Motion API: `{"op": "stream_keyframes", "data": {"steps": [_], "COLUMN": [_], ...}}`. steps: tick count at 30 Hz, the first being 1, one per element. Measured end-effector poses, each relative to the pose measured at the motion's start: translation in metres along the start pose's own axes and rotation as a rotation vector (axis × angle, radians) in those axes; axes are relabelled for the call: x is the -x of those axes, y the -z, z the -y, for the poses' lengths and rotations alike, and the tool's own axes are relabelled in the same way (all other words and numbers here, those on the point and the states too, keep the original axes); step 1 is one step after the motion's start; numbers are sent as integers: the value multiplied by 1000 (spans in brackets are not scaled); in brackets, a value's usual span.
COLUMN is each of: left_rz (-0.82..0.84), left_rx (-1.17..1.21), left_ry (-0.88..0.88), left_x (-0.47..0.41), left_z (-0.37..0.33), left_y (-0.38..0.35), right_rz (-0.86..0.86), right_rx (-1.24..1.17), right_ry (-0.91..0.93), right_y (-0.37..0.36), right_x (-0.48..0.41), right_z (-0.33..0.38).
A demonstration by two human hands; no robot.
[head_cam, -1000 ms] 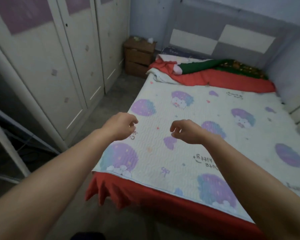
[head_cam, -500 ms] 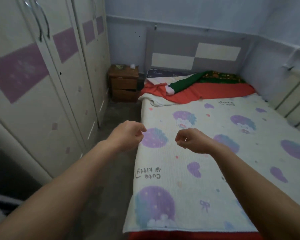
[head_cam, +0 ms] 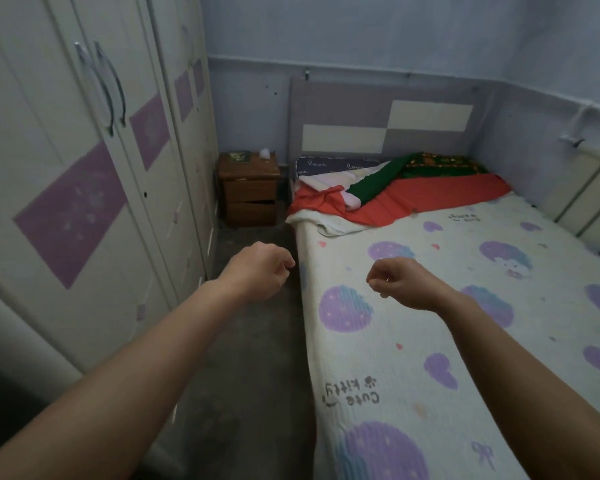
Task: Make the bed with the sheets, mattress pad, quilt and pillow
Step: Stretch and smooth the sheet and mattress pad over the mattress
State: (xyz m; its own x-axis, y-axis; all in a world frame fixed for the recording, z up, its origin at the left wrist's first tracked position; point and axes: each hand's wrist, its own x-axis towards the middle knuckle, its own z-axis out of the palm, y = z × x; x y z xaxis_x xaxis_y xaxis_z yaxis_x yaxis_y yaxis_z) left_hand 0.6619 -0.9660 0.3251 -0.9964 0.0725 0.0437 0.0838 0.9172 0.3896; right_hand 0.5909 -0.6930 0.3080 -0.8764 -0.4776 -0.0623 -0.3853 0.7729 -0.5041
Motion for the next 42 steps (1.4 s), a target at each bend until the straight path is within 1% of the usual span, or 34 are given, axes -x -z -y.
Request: {"op": "stream_keyframes", "data": {"steps": [6, 11, 16, 18, 21, 29, 35, 39, 42], "left_rz": [20, 28, 25, 9, 36, 95, 123, 147, 199], "left_rx": [-20, -46, -23, 2, 27, 21, 19, -10, -19], "left_ry": [-25, -74, -133, -151, -178, -253, -382, -460, -489], "left_x": [-82, -204, -348, -390, -446, -606, -766, -848, -913], "left_z": [43, 68, 76, 78, 84, 133, 189, 214, 228], "left_y": [10, 14, 20, 19, 16, 5, 4, 17, 20], "right_rz": [-20, -55, -100, -119, -118, -120, -219, -254, -289], "right_rx": [-30, -80, -63, -79, -105, -119, -84, -76, -94], "right_ry": [-39, -94, -139, -142, -152, -245, -354, -424, -469], "right_y": [-1, 20, 65, 79, 94, 96, 109, 126, 133], "right_x": [-77, -184, -300, -336, -388, -521, -648, -715, -764], "right_z": [-14, -56, -92, -102, -117, -158, -184, -187, -193]}}
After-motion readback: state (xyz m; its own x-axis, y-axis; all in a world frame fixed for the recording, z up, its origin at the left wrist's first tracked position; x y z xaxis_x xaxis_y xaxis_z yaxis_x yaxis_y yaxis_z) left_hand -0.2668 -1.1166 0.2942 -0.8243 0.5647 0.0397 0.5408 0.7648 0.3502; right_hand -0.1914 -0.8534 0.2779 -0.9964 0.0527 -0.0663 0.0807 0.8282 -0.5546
